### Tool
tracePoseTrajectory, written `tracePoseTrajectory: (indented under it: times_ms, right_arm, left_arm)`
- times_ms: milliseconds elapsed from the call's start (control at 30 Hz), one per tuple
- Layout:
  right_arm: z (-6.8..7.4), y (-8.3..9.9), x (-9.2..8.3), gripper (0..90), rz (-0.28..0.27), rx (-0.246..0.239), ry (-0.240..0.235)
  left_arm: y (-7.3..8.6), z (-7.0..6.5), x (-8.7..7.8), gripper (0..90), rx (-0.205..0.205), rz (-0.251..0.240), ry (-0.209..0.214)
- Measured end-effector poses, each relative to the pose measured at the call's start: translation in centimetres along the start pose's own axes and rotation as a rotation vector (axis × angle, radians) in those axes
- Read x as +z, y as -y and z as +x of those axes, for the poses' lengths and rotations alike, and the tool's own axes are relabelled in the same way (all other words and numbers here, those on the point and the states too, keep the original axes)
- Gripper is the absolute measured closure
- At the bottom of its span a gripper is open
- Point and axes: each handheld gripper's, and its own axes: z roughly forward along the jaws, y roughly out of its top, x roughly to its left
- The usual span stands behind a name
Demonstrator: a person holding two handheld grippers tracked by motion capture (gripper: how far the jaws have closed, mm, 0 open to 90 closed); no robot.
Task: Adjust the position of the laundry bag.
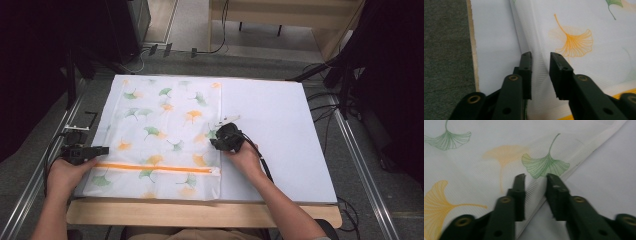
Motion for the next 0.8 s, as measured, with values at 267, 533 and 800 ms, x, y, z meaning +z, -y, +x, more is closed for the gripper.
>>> tracePoseTrajectory:
  times_ms: [267,533,800]
  right_arm:
    - [0.0,-0.1,0.0,90.0,0.008,0.008,-0.013]
    - [-0.5,-0.4,-0.3,90.0,0.015,0.021,-0.028]
    - [-1.8,0.0,-1.2,90.0,0.022,0.057,-0.032]
  left_arm:
    - [-0.1,0.0,0.1,89.4,0.004,0.023,0.017]
    - [-0.1,0.1,-0.1,89.8,-0.011,0.012,0.06]
    - [-0.7,-1.0,0.1,89.8,0.031,0.01,0.083]
